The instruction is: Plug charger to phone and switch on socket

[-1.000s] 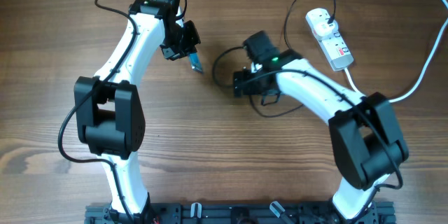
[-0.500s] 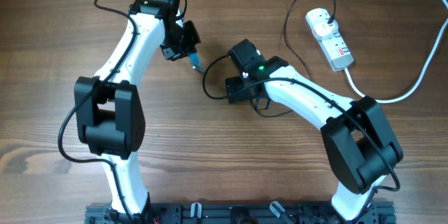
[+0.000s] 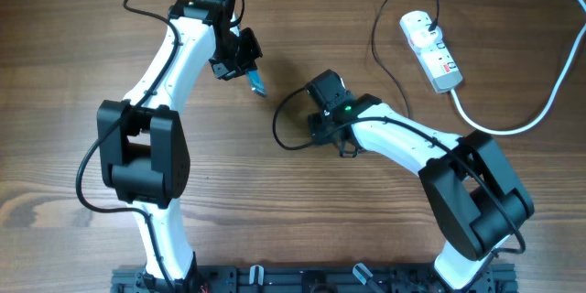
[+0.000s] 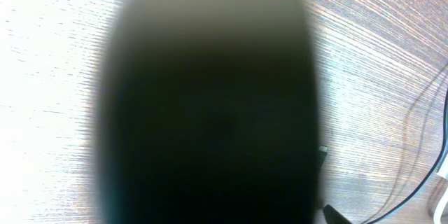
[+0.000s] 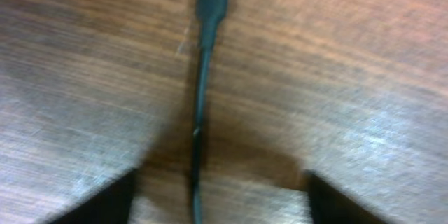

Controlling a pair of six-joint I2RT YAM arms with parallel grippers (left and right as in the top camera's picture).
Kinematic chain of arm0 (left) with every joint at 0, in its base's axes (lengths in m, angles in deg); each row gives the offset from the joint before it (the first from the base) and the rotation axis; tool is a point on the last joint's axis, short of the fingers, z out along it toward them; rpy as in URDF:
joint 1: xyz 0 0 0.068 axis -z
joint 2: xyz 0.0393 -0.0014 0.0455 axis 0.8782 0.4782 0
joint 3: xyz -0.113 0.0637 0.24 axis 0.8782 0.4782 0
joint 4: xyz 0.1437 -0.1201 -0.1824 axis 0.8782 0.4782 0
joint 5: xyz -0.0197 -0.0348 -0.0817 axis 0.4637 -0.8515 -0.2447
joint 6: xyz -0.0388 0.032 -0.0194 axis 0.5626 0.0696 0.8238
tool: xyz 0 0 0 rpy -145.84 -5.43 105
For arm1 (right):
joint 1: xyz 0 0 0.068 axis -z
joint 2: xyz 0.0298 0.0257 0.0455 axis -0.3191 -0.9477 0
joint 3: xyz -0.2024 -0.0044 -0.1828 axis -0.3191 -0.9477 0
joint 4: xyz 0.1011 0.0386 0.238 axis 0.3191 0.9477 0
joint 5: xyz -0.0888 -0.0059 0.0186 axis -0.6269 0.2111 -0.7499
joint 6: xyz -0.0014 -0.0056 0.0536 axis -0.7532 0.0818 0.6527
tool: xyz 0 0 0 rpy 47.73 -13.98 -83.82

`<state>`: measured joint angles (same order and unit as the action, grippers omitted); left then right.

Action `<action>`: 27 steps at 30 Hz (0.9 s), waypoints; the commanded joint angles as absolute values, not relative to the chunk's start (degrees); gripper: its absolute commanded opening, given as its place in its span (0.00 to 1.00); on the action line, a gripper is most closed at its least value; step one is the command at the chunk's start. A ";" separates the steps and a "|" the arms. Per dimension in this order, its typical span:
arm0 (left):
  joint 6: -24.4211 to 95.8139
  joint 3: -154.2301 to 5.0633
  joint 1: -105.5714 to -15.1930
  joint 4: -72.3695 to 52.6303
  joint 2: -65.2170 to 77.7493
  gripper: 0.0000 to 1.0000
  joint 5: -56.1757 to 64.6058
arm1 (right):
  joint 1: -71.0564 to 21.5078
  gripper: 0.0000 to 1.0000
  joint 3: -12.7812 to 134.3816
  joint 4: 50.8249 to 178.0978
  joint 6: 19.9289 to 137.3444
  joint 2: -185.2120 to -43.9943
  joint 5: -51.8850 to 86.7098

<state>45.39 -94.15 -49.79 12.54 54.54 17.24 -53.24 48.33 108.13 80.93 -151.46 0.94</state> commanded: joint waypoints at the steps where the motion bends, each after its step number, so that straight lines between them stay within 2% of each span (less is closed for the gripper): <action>1: 44.71 -93.90 -49.79 12.33 53.23 0.04 17.33 | -53.05 0.14 45.51 111.22 77.22 -154.22 -4.85; 2: 44.71 -93.90 -49.79 12.37 53.23 0.04 17.33 | -53.05 0.04 45.51 113.47 77.85 -154.22 -4.65; 7: 44.71 -93.90 -49.64 12.28 53.25 0.04 17.33 | -53.05 0.06 45.51 121.44 78.20 -154.22 -4.78; 8: 44.71 -93.90 -49.64 12.28 53.23 0.04 17.33 | -53.05 0.36 45.51 121.18 78.18 -154.22 -4.83; 9: 44.71 -93.90 -49.64 12.30 53.25 0.04 17.33 | -53.02 0.54 45.51 120.05 77.67 -154.22 -4.83; 10: 44.73 -93.90 -49.64 12.30 53.23 0.04 17.33 | -53.02 0.64 45.51 118.28 76.45 -154.22 -4.78; 12: 44.73 -93.90 -49.64 12.28 53.23 0.04 17.33 | -52.87 0.71 45.51 113.01 75.25 -154.22 -5.42; 15: 44.73 -93.90 -49.64 12.33 53.25 0.04 17.33 | -51.47 0.68 45.51 107.33 75.42 -154.24 -6.07; 18: 44.71 -93.90 -49.64 12.28 53.23 0.04 17.33 | -49.37 0.52 45.51 105.95 75.27 -154.22 -6.05; 22: 44.73 -93.90 -49.64 12.06 53.23 0.04 17.33 | -47.01 0.50 45.51 106.67 75.23 -154.24 -1.26; 27: 44.76 -93.90 -49.64 11.67 53.23 0.04 17.33 | -46.60 0.27 45.51 106.80 75.25 -154.22 5.27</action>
